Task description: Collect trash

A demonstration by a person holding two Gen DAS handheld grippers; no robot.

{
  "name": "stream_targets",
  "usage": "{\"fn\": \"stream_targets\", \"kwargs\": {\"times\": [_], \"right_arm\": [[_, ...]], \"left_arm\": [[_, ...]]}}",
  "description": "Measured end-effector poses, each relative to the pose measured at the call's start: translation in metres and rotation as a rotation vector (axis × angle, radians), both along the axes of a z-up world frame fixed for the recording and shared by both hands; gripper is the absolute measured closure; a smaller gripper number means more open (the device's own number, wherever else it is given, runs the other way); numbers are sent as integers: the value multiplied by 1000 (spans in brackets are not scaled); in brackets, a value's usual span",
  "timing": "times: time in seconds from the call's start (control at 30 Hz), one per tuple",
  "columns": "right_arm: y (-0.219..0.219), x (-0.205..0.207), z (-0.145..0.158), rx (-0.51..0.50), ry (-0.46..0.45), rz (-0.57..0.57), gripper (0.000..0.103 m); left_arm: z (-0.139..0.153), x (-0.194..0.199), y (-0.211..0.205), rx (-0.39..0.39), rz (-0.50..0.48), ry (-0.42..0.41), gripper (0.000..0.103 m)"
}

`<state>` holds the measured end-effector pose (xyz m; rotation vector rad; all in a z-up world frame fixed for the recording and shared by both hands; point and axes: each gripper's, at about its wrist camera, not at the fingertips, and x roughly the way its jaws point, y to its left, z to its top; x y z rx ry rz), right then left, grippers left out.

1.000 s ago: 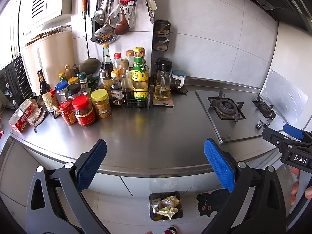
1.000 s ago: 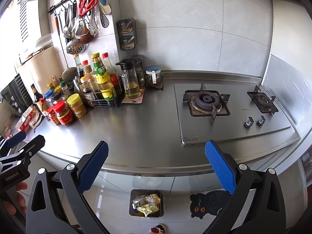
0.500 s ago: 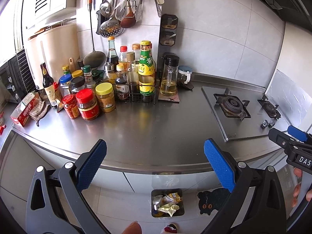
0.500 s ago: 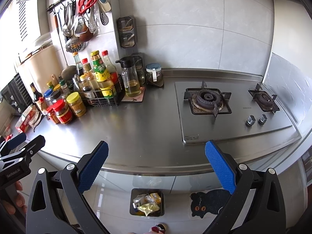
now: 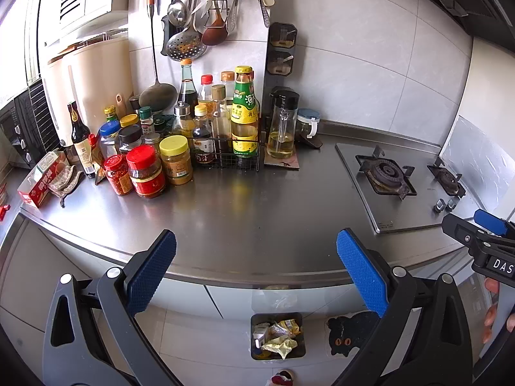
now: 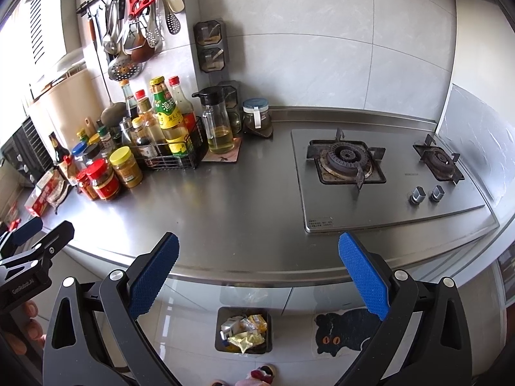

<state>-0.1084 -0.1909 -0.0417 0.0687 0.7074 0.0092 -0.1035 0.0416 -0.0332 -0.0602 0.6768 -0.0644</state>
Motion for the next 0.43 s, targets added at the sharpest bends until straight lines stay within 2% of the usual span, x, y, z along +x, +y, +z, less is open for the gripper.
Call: {"fn": "stream_targets", "kwargs": {"times": [0.43], "right_arm": [[-1,4,3,-1,4,3,3]], "left_arm": [[3,4,1,18,5,21,8]]}}
